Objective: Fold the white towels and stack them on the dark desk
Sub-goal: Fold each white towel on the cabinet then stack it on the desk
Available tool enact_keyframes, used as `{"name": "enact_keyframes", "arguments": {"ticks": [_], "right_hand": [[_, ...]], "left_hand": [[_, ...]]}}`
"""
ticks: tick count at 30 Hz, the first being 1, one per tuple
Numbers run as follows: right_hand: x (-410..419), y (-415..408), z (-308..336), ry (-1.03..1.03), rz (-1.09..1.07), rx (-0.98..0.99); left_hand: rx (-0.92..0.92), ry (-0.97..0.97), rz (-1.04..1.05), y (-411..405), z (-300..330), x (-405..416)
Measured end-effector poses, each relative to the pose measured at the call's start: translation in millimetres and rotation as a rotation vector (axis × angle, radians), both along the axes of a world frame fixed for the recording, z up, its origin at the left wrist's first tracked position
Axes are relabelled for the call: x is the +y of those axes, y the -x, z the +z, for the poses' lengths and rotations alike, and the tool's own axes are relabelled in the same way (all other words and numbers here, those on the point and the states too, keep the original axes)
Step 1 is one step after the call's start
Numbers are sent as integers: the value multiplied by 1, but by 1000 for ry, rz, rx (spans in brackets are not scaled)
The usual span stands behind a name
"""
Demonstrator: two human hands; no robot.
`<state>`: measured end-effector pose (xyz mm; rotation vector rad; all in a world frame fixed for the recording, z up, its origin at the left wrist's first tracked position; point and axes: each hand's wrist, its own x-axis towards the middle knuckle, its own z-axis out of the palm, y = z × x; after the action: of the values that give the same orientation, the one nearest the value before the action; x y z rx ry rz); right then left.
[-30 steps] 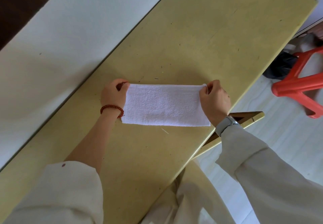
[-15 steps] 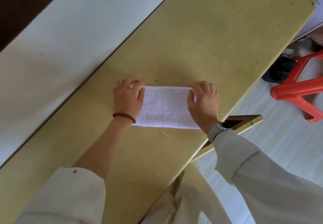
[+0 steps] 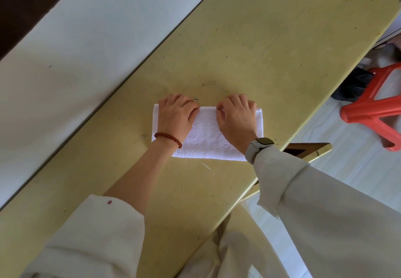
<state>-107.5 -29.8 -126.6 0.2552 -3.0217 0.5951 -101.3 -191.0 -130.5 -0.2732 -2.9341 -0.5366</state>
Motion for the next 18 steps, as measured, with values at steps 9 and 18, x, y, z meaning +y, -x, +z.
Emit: {"name": "enact_keyframes", "arguments": {"ticks": [9, 18], "right_hand": [[0, 6, -2, 41, -21, -7], [2, 9, 2, 57, -4, -13]], "left_hand": [[37, 106, -30, 5, 3, 4], [-98, -26, 108, 9, 7, 11]]}}
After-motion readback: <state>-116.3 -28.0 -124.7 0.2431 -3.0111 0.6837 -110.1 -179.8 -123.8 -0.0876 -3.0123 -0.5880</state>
